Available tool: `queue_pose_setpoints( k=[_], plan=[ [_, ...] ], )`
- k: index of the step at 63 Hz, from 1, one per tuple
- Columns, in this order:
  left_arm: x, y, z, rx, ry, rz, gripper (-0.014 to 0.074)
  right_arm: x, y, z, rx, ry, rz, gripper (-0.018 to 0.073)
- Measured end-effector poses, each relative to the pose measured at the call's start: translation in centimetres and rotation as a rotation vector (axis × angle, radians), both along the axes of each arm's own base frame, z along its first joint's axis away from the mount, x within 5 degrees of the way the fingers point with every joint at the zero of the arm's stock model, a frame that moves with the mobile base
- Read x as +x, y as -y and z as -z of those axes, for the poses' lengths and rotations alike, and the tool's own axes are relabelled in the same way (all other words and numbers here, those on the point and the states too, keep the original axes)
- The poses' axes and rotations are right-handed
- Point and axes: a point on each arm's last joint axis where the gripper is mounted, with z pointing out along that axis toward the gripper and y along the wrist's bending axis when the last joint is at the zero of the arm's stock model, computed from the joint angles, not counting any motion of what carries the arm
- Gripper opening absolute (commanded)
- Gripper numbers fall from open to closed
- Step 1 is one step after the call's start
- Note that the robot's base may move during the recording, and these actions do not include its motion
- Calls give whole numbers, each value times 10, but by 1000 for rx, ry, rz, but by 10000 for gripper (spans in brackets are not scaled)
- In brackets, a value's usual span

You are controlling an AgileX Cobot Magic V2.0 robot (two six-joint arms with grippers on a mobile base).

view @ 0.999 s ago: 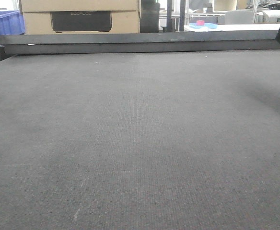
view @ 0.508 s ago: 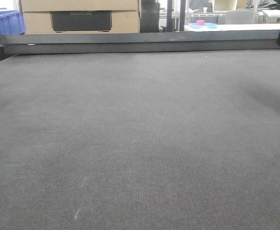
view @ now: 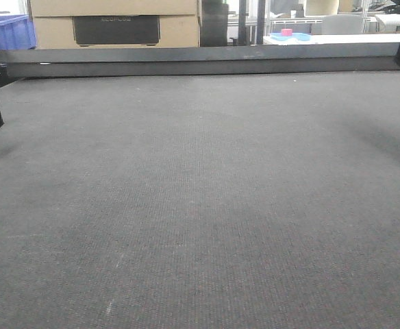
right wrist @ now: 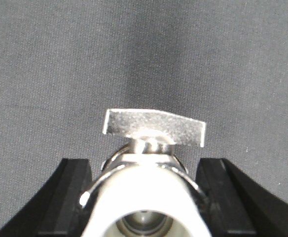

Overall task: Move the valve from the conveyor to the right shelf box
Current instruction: 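Lower the left gripper onto the other valve and close it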

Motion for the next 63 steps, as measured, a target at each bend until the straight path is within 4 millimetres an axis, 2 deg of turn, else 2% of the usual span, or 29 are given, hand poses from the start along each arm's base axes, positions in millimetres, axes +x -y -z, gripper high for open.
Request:
queue_pose_setpoints(
  k=[8,14,17,32,40,48,63],
  plan=[
    [1,0,0,2,14,-1,238,0,0,0,0,0,0,-154],
    [2,0,-1,-2,24,-4,-31,0,0,0,0,0,0,-154],
    [2,0,-1,-2,24,-4,-109,0,0,0,0,0,0,-154],
    [1,0,-1,-3,14,-3,-111,-1,0,-2,0,4,0,-154],
    [-7,2,-15,-12,14,-4,-111,-6,0,-10,1,29,0,-154],
    [-20,7,-48,-7,92,4,-111,-15,1,-26,3,74,0,-154],
    [-55,24,-132,8,308,42,-111,-39,2,-61,8,185,1,-154]
  ],
)
